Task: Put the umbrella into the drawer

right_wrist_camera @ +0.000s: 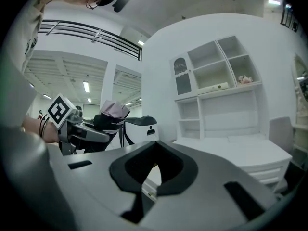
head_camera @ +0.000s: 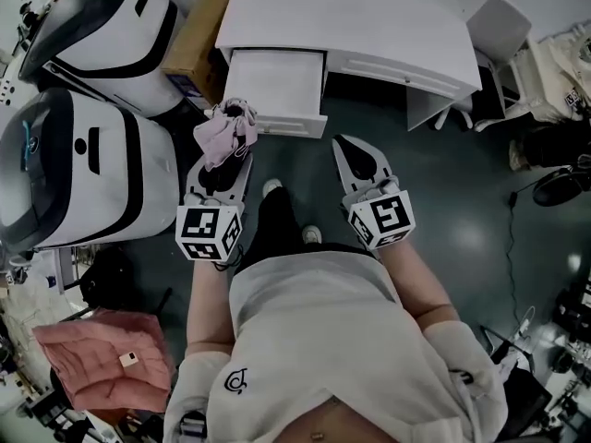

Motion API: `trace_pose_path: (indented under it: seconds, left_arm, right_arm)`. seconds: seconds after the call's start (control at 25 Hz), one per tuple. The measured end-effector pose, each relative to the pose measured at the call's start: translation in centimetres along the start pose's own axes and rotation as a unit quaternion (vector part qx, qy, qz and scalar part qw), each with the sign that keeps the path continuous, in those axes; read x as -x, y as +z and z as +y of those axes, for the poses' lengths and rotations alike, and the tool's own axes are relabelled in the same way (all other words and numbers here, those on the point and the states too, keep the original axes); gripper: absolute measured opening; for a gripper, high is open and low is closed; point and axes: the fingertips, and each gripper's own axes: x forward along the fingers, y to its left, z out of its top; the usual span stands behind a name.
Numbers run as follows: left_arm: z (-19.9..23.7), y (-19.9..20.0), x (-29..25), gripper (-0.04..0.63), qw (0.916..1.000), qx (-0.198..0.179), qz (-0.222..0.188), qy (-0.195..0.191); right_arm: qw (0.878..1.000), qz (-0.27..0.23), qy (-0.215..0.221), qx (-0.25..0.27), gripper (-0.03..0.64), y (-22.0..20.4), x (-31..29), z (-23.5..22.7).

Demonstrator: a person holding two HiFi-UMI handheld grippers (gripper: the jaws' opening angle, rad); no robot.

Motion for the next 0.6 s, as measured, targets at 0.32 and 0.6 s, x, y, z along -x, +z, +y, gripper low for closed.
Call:
trace_pose_path:
  seconds: [0.32,0.6]
  left_arm:
    - [5.1,2.2,-11.0,0.218,0.9974,-0.034,0.022,-0.059]
    - [9.3,0.5,-21.4,0.219,0.9824,-0.085,0.096,-0.136]
  right_arm:
    - [0.999,0.015,-0.043,-0.003,0.006,-0.3,-8.6,-4.8]
    - [0.995,0.042,-0.089,-0.010,0.006,-0.9,-16.0,-8.6]
